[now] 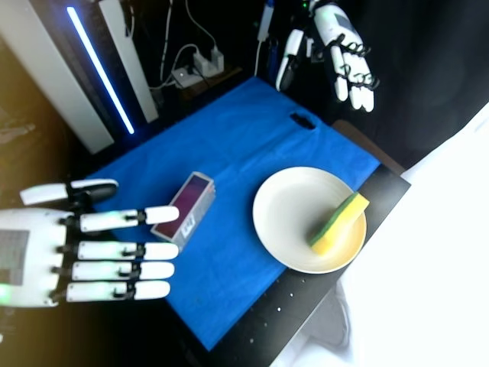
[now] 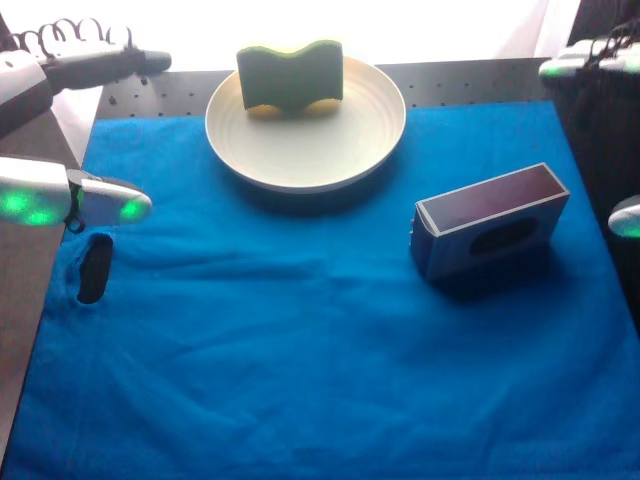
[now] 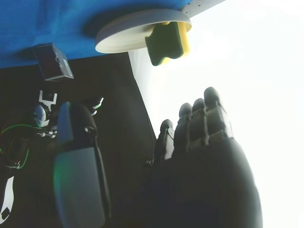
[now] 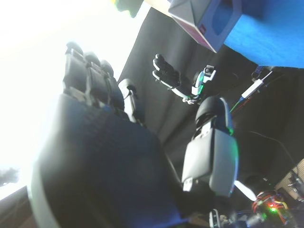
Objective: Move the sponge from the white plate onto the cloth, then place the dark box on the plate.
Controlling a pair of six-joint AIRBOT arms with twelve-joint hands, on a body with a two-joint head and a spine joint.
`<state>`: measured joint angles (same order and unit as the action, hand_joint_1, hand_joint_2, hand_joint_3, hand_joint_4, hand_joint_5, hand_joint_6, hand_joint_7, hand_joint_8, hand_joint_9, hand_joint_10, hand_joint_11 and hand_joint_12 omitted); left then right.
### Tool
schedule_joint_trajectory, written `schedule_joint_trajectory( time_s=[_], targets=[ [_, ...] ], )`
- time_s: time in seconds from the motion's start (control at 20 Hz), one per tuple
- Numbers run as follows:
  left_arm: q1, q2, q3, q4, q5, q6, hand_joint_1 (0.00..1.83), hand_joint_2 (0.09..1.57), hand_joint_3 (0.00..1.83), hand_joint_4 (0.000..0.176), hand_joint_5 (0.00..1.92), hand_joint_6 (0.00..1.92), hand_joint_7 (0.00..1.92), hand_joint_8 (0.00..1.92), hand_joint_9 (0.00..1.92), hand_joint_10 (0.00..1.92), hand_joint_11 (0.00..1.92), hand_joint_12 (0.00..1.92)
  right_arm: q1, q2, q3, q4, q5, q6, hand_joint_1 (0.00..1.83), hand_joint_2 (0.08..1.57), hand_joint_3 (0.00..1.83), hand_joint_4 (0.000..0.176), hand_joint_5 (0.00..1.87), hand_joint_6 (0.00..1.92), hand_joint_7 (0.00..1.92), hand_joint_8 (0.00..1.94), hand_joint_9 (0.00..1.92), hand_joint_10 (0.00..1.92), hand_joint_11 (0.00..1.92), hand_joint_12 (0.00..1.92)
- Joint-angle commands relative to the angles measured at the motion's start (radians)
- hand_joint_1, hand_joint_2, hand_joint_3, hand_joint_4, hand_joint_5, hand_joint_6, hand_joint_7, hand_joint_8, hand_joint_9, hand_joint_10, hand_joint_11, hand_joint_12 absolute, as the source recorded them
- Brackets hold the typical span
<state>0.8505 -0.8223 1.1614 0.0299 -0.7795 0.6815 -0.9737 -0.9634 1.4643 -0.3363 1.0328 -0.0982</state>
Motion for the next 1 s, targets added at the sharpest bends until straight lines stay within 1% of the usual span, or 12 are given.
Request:
schedule_joint_trajectory(
  time_s=[0.0, 0.15, 0.3, 0.35, 0.4, 0.5, 0.55, 0.7, 0.75, 0.8, 0.85, 0.95],
  targets=[
    [-0.017, -0.005, 0.008, -0.025, -0.105, -0.007, 0.75, 1.01, 0.01, 0.081, 0.27, 0.00, 0.15, 0.00, 0.11, 0.01, 0.00, 0.45, 0.018, 0.000, 0.005, 0.059, 0.103, 0.007, 0.66, 0.89, 0.01, 0.105, 0.19, 0.01, 0.15, 0.01, 0.11, 0.02, 0.06, 0.24],
    [-0.028, -0.015, 0.019, -0.025, -0.097, -0.009, 0.74, 1.00, 0.00, 0.089, 0.28, 0.00, 0.18, 0.00, 0.14, 0.01, 0.00, 0.49, 0.018, -0.002, 0.007, 0.059, 0.103, 0.009, 0.72, 0.90, 0.01, 0.101, 0.20, 0.01, 0.16, 0.01, 0.13, 0.02, 0.07, 0.24],
    [-0.054, -0.032, 0.034, -0.022, -0.088, -0.009, 0.71, 1.00, 0.00, 0.055, 0.29, 0.00, 0.18, 0.00, 0.14, 0.01, 0.00, 0.51, 0.018, -0.003, 0.007, 0.058, 0.103, 0.009, 0.69, 0.90, 0.00, 0.114, 0.19, 0.00, 0.16, 0.00, 0.14, 0.02, 0.10, 0.25],
    [-0.067, -0.039, 0.042, -0.018, -0.084, -0.010, 0.72, 1.01, 0.01, 0.066, 0.29, 0.00, 0.15, 0.01, 0.11, 0.01, 0.00, 0.39, 0.018, -0.004, 0.008, 0.058, 0.103, 0.009, 0.71, 0.91, 0.01, 0.100, 0.20, 0.00, 0.16, 0.01, 0.15, 0.02, 0.11, 0.25],
    [-0.115, -0.061, 0.069, 0.000, -0.062, -0.010, 0.64, 0.99, 0.00, 0.116, 0.28, 0.00, 0.16, 0.00, 0.11, 0.00, 0.00, 0.41, 0.018, -0.004, 0.009, 0.058, 0.103, 0.009, 0.71, 0.91, 0.01, 0.129, 0.20, 0.00, 0.16, 0.00, 0.13, 0.00, 0.09, 0.24],
    [-0.179, -0.086, 0.100, 0.027, -0.023, -0.010, 0.62, 0.98, 0.00, 0.116, 0.28, 0.00, 0.17, 0.00, 0.12, 0.00, 0.00, 0.42, 0.018, -0.006, 0.010, 0.058, 0.102, 0.009, 0.70, 0.91, 0.01, 0.126, 0.20, 0.00, 0.16, 0.00, 0.13, 0.00, 0.09, 0.23],
    [-0.250, -0.123, 0.141, 0.062, 0.029, -0.010, 0.67, 1.02, 0.01, 0.161, 0.25, 0.00, 0.15, 0.01, 0.12, 0.00, 0.00, 0.35, 0.018, -0.010, 0.014, 0.058, 0.099, 0.009, 0.69, 0.90, 0.00, 0.127, 0.19, 0.00, 0.15, 0.00, 0.14, 0.00, 0.11, 0.24],
    [-0.422, -0.220, 0.238, 0.161, 0.177, -0.009, 0.72, 1.03, 0.00, 0.168, 0.26, 0.00, 0.14, 0.01, 0.09, 0.01, 0.00, 0.13, 0.018, -0.020, 0.024, 0.053, 0.097, 0.015, 0.70, 0.90, 0.00, 0.120, 0.19, 0.00, 0.16, 0.00, 0.13, 0.00, 0.08, 0.23],
    [-0.449, -0.267, 0.293, 0.166, 0.231, -0.009, 0.72, 1.04, 0.00, 0.174, 0.25, 0.00, 0.13, 0.00, 0.09, 0.01, 0.00, 0.07, 0.019, -0.026, 0.030, 0.048, 0.097, 0.017, 0.70, 0.91, 0.00, 0.129, 0.19, 0.00, 0.15, 0.00, 0.13, 0.00, 0.08, 0.22],
    [-0.464, -0.297, 0.327, 0.166, 0.259, -0.009, 0.75, 1.04, 0.00, 0.161, 0.26, 0.01, 0.15, 0.01, 0.10, 0.01, 0.00, 0.06, 0.022, -0.031, 0.035, 0.042, 0.097, 0.021, 0.69, 0.91, 0.00, 0.137, 0.19, 0.00, 0.15, 0.00, 0.13, 0.00, 0.09, 0.23],
    [-0.473, -0.326, 0.360, 0.164, 0.283, -0.009, 0.76, 1.00, 0.02, 0.168, 0.28, 0.00, 0.16, 0.00, 0.12, 0.00, 0.00, 0.32, 0.027, -0.037, 0.041, 0.036, 0.097, 0.025, 0.68, 0.91, 0.00, 0.121, 0.19, 0.00, 0.16, 0.00, 0.15, 0.01, 0.11, 0.24],
    [-0.499, -0.412, 0.454, 0.163, 0.357, -0.009, 0.71, 0.99, 0.00, 0.115, 0.31, 0.00, 0.24, 0.00, 0.27, 0.01, 0.00, 0.83, 0.041, -0.051, 0.054, 0.020, 0.097, 0.032, 0.70, 0.90, 0.00, 0.117, 0.19, 0.00, 0.15, 0.00, 0.14, 0.00, 0.11, 0.23]
  ],
)
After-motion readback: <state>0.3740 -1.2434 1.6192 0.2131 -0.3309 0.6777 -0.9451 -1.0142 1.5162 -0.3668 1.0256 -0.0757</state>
